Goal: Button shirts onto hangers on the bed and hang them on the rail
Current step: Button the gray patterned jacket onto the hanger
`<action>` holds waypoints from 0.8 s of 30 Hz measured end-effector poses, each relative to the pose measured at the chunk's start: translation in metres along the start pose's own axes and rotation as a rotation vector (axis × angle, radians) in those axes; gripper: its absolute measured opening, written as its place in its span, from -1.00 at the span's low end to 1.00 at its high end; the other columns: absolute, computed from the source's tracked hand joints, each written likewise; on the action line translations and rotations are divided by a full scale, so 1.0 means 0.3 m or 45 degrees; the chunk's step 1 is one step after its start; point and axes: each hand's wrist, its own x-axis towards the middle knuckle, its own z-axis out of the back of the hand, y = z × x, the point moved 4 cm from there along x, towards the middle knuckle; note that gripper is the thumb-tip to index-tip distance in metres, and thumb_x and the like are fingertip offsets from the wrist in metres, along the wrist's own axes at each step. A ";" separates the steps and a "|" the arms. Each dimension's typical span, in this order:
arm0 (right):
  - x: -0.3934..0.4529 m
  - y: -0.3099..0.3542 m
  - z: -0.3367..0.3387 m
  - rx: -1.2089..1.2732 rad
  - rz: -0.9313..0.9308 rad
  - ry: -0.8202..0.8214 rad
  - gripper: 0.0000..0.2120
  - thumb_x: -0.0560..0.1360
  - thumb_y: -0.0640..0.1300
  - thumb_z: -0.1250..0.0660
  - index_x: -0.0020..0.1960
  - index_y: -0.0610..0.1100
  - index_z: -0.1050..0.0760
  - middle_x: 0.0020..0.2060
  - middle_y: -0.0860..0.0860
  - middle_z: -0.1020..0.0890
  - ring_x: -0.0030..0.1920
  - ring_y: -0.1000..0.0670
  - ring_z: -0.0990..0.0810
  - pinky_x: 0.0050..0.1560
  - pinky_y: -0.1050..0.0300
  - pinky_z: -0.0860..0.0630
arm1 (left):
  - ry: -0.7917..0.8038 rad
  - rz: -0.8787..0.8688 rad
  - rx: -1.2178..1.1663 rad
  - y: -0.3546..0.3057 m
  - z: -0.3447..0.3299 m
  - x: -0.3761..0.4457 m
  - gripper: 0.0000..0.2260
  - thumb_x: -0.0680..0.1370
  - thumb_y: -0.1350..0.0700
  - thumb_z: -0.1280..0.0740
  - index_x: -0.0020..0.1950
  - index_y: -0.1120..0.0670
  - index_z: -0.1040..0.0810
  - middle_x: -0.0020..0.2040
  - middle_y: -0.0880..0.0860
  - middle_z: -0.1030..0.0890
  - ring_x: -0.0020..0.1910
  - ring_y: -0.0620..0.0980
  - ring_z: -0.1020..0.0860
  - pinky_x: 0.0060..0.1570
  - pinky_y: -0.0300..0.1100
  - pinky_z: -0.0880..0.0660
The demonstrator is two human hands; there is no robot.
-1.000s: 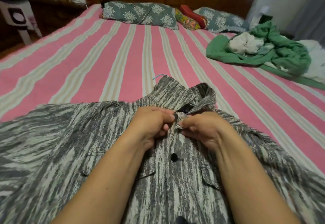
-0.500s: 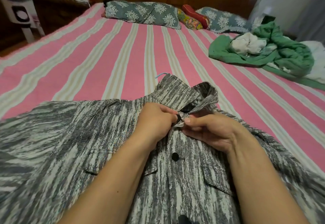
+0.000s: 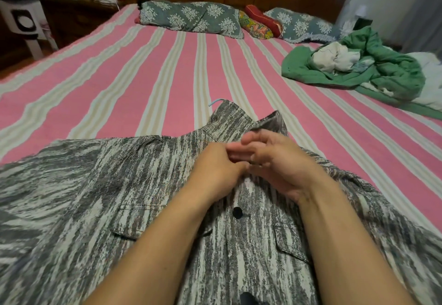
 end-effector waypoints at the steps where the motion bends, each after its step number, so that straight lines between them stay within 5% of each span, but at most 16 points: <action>1: 0.003 0.004 -0.012 0.006 0.019 0.007 -0.60 0.41 -0.61 -0.05 0.07 -0.27 -0.45 0.03 -0.22 -0.71 0.09 -0.14 -0.71 0.03 0.01 -0.62 | -0.038 -0.027 -0.003 0.000 -0.003 -0.001 -0.86 0.55 0.06 -0.48 0.10 -0.11 -0.70 -0.11 -0.13 -0.72 -0.14 -0.18 -0.66 -0.17 -0.31 -0.49; 7: 0.020 -0.009 0.104 -0.424 0.073 -0.486 -0.67 0.56 -0.50 -0.10 -0.10 -0.20 -0.55 -0.15 -0.15 -0.68 -0.10 -0.09 -0.69 -0.19 -0.01 -0.71 | -0.102 0.083 0.150 0.006 -0.015 0.001 -0.61 0.54 0.07 -0.49 0.35 0.09 -0.57 0.27 0.01 -0.62 0.14 -0.07 -0.58 0.27 -0.16 -0.43; 10: 0.034 -0.021 0.101 -0.496 0.134 -0.437 -0.57 0.54 -0.51 -0.12 -0.09 -0.09 -0.63 -0.06 -0.09 -0.69 -0.09 -0.04 -0.66 -0.13 0.00 -0.71 | -0.191 0.052 0.377 -0.003 -0.044 0.000 -0.62 0.54 -0.08 -0.47 0.28 0.07 -0.58 0.17 0.00 -0.62 -0.07 -0.08 -0.50 0.04 -0.14 -0.43; 14: 0.043 -0.037 0.079 -0.487 0.206 -0.380 -0.55 0.53 -0.49 -0.14 0.06 -0.06 -0.67 -0.02 0.02 -0.72 -0.06 0.01 -0.65 -0.13 0.07 -0.68 | -0.303 -0.004 0.504 0.003 -0.067 -0.003 -0.83 0.63 -0.03 -0.36 0.12 0.04 -0.54 -0.04 -0.03 -0.55 -0.07 0.02 -0.49 -0.10 -0.09 -0.39; 18: 0.022 -0.004 0.082 -0.534 0.352 -0.330 -0.63 0.56 -0.42 -0.26 0.13 -0.05 -0.67 0.00 0.09 -0.72 -0.01 0.06 -0.67 -0.06 0.08 -0.67 | -0.252 0.063 0.038 0.023 -0.027 0.022 -0.89 0.62 0.08 -0.39 -0.10 0.03 -0.57 -0.19 -0.04 -0.60 -0.22 -0.08 -0.53 -0.27 -0.16 -0.36; 24: 0.025 0.038 0.034 -1.128 0.507 -0.243 -0.82 0.48 -0.15 -0.51 0.03 0.08 -0.67 -0.01 0.15 -0.59 0.05 0.14 -0.57 0.15 0.14 -0.50 | -0.151 0.244 -0.575 0.060 0.006 0.053 -0.92 0.56 0.25 -0.44 -0.13 0.13 -0.64 -0.22 0.12 -0.67 -0.13 0.12 -0.63 0.04 0.03 -0.55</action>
